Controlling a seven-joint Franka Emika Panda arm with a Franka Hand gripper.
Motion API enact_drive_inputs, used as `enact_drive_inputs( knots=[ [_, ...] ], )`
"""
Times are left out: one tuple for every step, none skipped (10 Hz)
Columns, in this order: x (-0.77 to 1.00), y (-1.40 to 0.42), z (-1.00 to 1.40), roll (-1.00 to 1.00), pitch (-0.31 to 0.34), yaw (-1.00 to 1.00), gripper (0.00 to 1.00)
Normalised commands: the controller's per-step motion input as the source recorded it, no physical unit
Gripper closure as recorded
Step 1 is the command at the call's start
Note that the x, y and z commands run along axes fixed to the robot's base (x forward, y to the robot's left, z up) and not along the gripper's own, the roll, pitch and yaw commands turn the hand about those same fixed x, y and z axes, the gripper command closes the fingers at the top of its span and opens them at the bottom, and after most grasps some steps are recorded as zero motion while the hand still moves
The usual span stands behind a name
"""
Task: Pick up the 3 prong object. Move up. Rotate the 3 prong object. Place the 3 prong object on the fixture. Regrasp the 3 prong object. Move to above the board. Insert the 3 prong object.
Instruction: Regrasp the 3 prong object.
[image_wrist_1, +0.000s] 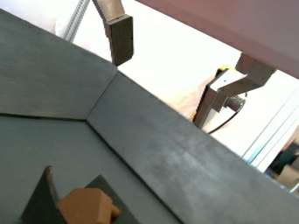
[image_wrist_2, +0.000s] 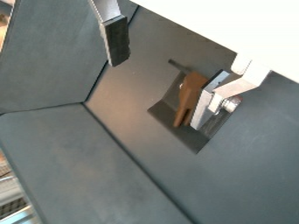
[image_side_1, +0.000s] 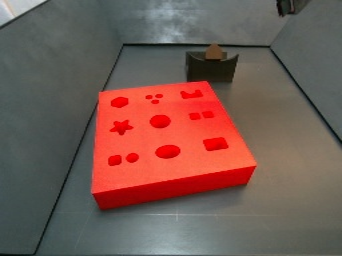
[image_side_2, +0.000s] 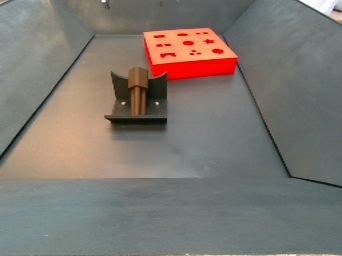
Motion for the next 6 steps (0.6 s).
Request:
enact_drive_inputs(
  knots=[
    [0.10, -0.03, -0.01, 0.27, 0.126, 0.15, 0.00],
    [0.04, 0.07, -1.00, 0.20, 0.113, 0.19, 0.00],
    [0.04, 0.07, -1.00, 0.18, 0.090, 0.20, 0.00],
    [0.05, 0.07, -1.00, 0.16, 0.048, 0.20, 0.00],
    [0.06, 0.06, -1.00, 0.14, 0.020, 0.19, 0.00],
    [0.08, 0.05, -1.00, 0.12, -0.012, 0.17, 0.00]
  ],
)
